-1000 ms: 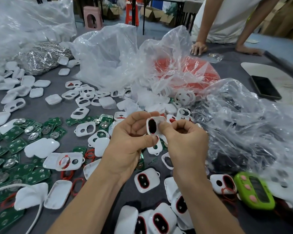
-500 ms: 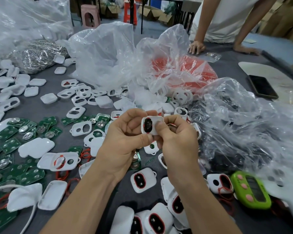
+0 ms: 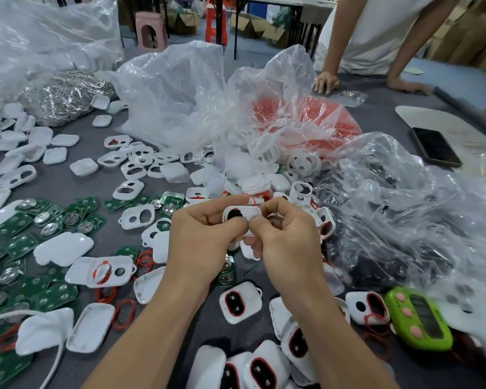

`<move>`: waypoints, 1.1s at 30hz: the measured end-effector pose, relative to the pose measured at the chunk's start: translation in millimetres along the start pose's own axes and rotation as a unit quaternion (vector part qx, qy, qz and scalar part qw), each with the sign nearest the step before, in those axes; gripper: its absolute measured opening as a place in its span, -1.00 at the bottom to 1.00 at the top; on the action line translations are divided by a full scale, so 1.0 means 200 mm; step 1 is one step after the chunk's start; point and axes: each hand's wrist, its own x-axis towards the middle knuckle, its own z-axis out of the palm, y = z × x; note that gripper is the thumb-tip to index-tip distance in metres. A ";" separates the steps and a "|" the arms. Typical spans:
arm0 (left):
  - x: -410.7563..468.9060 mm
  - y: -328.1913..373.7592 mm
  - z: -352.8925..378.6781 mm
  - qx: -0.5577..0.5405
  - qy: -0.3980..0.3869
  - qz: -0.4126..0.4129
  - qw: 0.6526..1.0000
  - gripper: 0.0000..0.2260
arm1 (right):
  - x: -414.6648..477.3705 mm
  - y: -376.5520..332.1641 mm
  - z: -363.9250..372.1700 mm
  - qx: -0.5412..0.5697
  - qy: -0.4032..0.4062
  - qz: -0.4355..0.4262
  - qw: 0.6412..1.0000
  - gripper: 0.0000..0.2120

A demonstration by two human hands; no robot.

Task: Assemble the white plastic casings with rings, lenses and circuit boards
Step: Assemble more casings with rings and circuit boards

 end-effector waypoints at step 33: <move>0.02 0.02 -0.07 -0.121 -0.153 -0.022 0.980 -0.59 | 0.05 0.00 -0.07 0.193 -0.053 0.111 0.974 -0.92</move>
